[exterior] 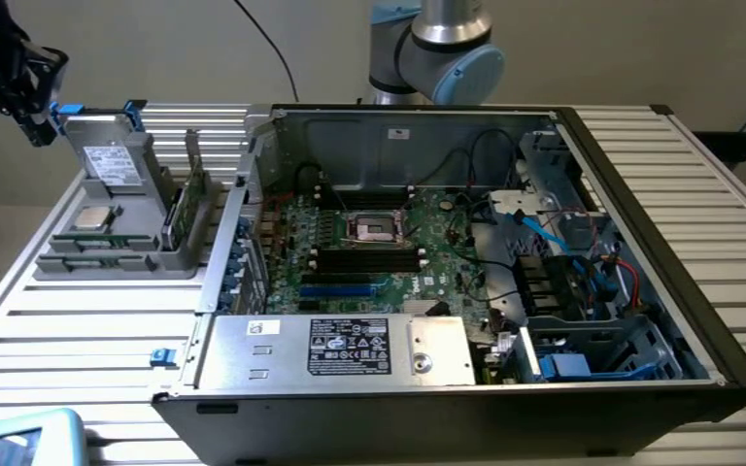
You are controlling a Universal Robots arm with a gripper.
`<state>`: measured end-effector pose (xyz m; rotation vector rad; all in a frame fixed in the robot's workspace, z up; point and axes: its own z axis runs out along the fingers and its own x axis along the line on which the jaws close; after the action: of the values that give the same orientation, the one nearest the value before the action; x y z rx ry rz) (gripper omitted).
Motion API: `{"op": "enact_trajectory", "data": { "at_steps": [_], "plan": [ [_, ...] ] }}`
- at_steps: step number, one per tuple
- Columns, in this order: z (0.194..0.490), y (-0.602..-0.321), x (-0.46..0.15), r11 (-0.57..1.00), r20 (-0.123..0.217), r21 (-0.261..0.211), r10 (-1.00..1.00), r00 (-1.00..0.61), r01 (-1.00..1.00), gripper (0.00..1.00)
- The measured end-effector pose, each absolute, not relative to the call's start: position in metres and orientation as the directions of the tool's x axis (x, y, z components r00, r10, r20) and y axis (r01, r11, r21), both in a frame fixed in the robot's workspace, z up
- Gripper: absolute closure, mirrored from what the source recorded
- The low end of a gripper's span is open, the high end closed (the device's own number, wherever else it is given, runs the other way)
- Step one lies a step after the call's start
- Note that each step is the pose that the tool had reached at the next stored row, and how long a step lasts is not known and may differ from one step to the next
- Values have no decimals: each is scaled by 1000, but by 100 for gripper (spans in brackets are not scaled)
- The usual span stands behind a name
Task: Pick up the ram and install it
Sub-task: 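Pick up the ram and move it above insertion slot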
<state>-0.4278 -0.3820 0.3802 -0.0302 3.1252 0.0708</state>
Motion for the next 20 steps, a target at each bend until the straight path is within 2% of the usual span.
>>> {"op": "enact_trajectory", "data": {
  "at_steps": [20],
  "plan": [
    [380, -382, -428, 927, -16, 45, -373, -928, -373, 89]
  ]
}}
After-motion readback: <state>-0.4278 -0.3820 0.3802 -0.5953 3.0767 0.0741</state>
